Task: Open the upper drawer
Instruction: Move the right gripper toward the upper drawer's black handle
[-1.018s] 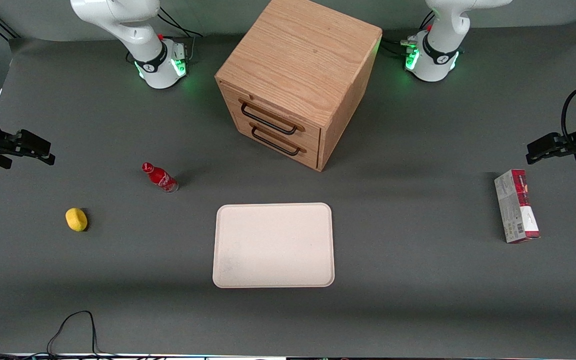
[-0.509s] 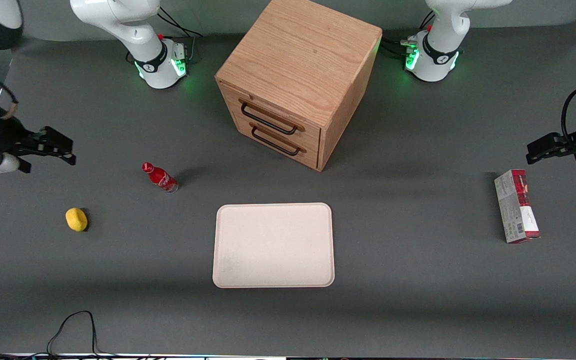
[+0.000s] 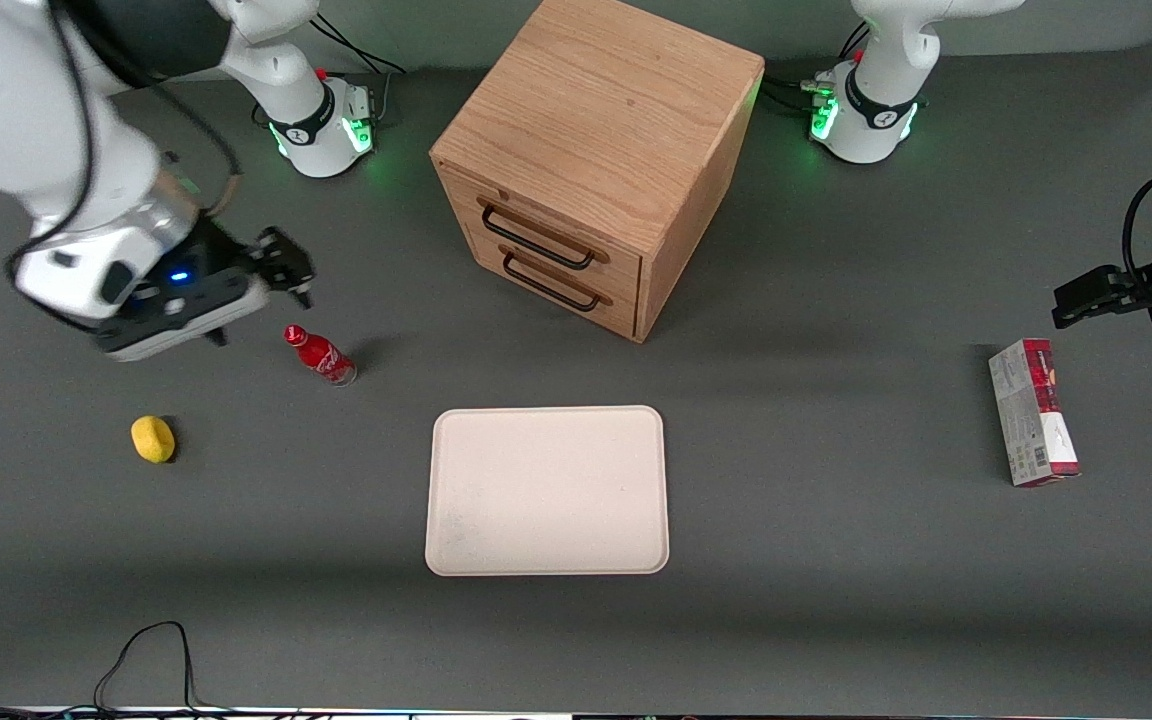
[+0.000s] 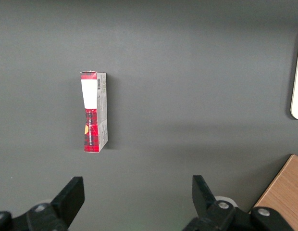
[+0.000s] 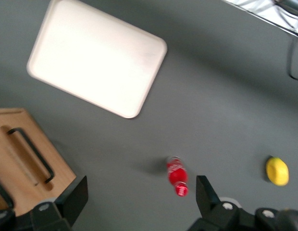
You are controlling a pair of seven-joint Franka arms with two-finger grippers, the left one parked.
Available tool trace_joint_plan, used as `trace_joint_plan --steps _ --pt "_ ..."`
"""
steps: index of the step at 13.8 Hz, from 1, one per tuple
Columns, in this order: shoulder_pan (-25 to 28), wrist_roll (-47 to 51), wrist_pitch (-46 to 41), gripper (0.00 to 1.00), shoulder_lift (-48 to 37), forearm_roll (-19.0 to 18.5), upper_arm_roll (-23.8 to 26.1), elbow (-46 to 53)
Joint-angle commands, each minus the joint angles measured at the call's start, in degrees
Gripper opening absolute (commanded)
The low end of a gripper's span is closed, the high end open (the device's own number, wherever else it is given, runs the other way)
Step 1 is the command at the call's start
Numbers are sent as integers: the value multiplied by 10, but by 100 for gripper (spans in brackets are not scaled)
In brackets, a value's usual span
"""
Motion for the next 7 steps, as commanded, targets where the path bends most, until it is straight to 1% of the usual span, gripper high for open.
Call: trace_joint_plan --steps 1,5,7 --pt "54 -19 -12 100 16 6 -3 20" --pt "132 -35 -11 100 33 4 -3 18" --pt "158 -57 -11 100 41 5 -3 18"
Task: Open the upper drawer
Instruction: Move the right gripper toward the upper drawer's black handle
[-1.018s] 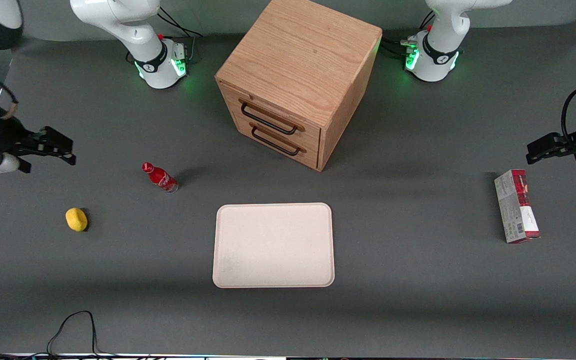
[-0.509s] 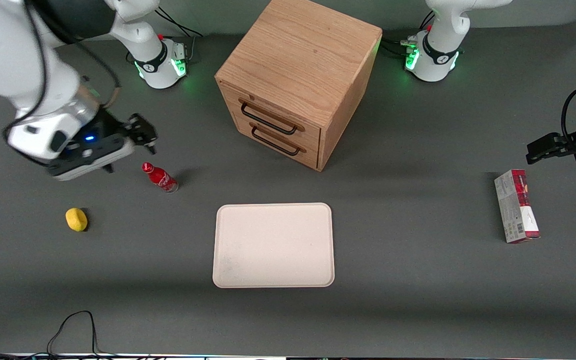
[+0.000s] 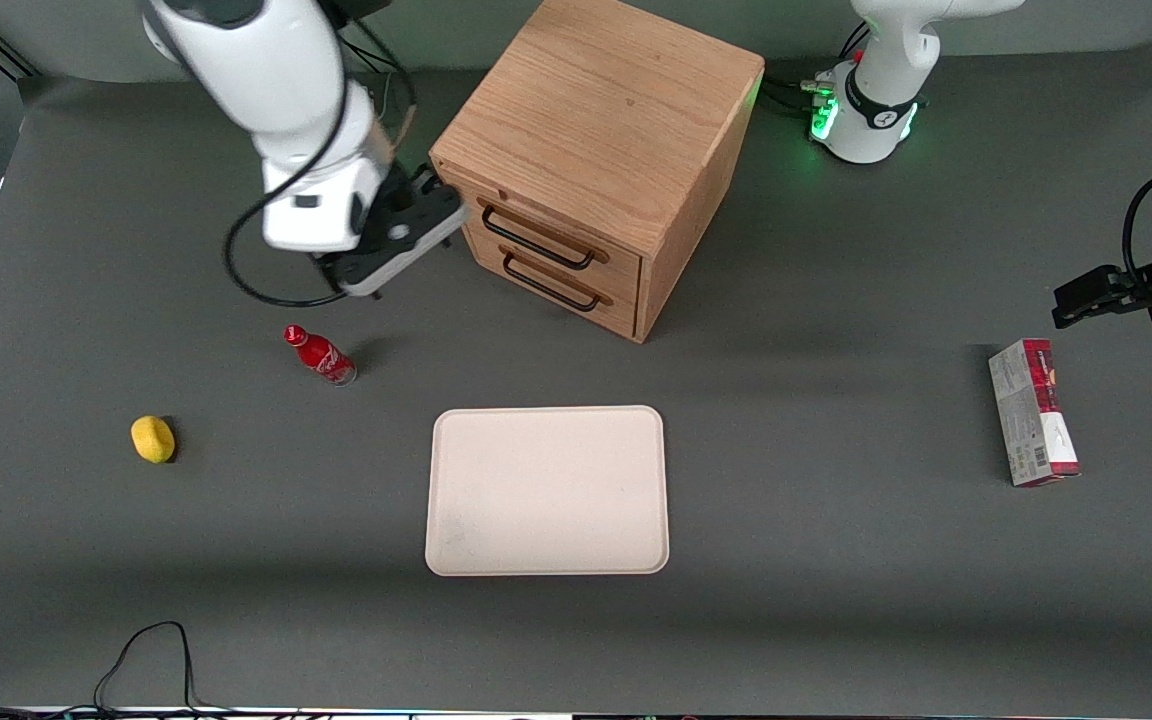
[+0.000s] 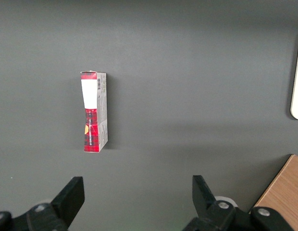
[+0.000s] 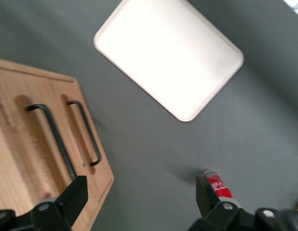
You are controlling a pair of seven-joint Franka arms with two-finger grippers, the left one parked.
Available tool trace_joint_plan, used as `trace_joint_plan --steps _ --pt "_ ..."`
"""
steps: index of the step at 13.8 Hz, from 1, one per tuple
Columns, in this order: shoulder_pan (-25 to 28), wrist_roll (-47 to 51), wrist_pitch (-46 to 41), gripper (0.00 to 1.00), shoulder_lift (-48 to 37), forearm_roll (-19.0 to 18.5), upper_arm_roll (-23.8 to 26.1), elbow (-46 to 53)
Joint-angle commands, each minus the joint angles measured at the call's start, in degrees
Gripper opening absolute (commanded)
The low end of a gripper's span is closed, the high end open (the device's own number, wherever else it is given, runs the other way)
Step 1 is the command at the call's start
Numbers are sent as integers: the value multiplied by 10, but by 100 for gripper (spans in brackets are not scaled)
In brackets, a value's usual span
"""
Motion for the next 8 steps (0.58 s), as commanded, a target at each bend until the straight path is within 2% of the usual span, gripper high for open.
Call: trace_joint_plan --steps 1,3,8 --pt "32 -78 -11 100 18 5 -7 15" --pt "42 -111 -11 100 26 5 -7 13" --pt "76 -110 -11 100 40 6 -7 13"
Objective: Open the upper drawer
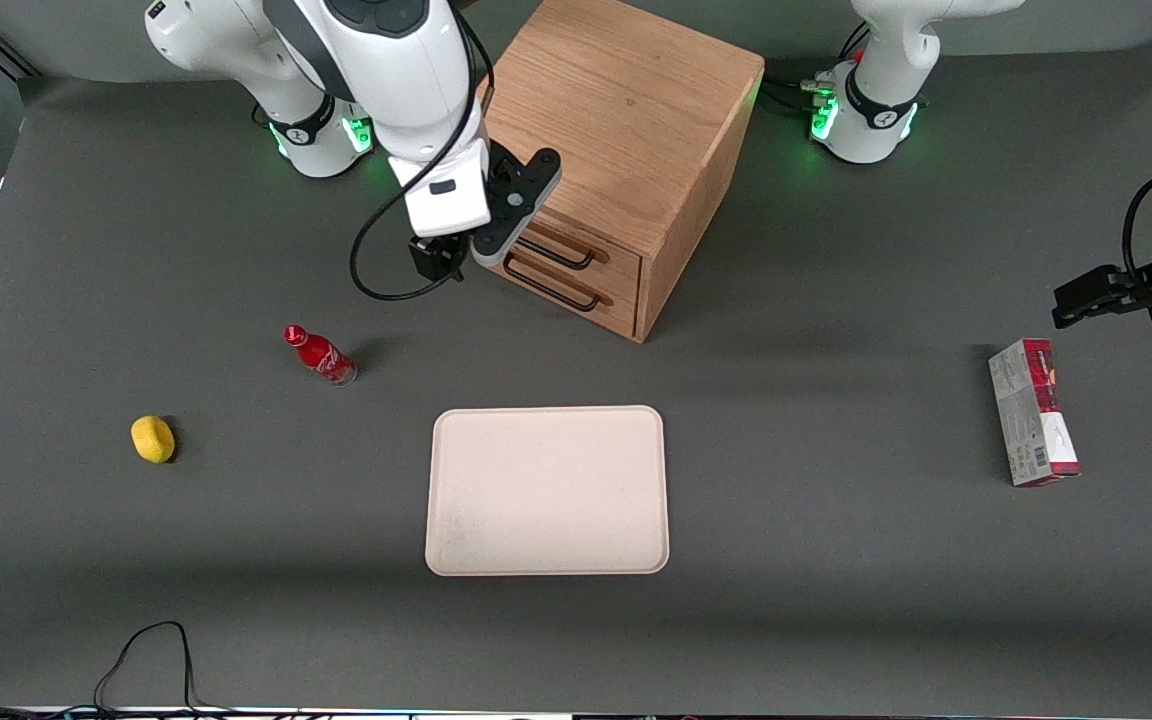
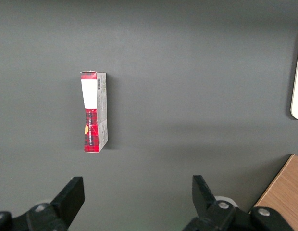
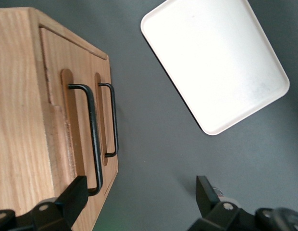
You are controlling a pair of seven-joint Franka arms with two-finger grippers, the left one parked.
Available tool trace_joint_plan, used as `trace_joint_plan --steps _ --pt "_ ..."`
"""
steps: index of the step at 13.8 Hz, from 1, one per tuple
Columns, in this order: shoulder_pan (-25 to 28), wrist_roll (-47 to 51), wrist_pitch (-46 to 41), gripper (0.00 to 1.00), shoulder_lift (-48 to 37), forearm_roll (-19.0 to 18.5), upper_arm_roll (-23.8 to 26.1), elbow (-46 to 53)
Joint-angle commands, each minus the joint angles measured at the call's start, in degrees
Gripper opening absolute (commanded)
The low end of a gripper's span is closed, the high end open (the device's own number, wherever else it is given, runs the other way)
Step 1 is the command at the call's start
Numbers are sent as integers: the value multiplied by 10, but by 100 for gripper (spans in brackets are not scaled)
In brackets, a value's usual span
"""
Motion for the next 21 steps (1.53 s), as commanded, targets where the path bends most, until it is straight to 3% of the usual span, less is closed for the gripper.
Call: trace_joint_plan --steps 1,3,7,13,21 --pt "27 -14 -10 100 13 6 -6 13" --pt "31 -16 -9 100 16 8 -6 11" --pt "24 -87 -3 100 3 72 -18 -13" --pt "25 -84 0 100 3 77 -19 -27" --pt "26 -57 78 100 1 77 -18 -107"
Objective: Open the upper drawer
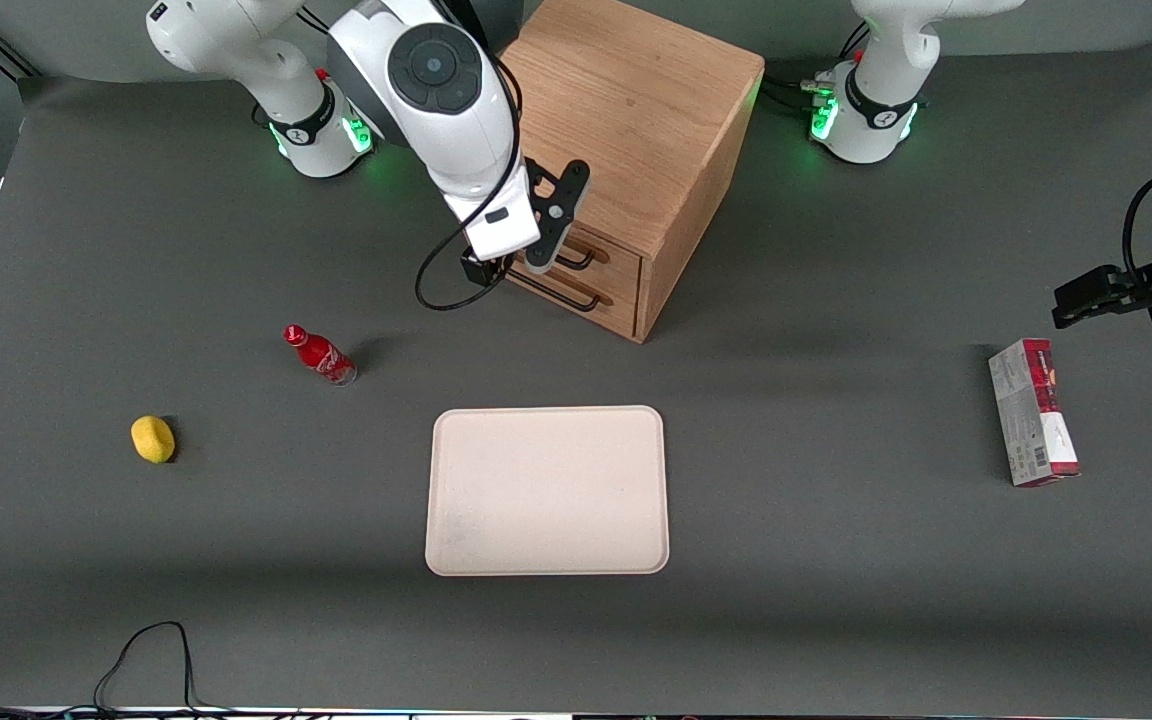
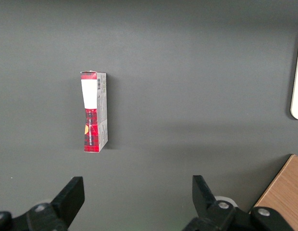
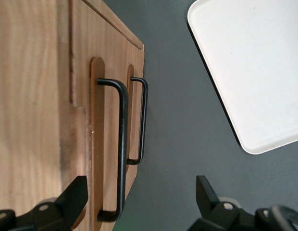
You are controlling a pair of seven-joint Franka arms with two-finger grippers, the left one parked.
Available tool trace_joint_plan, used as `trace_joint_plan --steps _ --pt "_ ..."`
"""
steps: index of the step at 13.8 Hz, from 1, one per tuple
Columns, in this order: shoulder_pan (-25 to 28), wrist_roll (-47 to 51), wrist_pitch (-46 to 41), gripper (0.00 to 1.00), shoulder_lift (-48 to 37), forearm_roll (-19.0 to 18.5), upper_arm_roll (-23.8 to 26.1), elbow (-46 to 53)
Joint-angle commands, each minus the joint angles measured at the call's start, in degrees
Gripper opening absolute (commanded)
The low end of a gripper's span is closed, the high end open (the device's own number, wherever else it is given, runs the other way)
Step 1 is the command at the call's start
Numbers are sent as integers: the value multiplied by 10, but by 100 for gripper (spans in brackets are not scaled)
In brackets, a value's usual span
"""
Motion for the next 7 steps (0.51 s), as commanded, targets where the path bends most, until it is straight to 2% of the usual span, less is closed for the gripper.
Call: trace_joint_plan --steps 1,7 --pt "3 11 32 100 -11 15 -2 -36" --pt "6 11 83 100 -11 15 -2 -77"
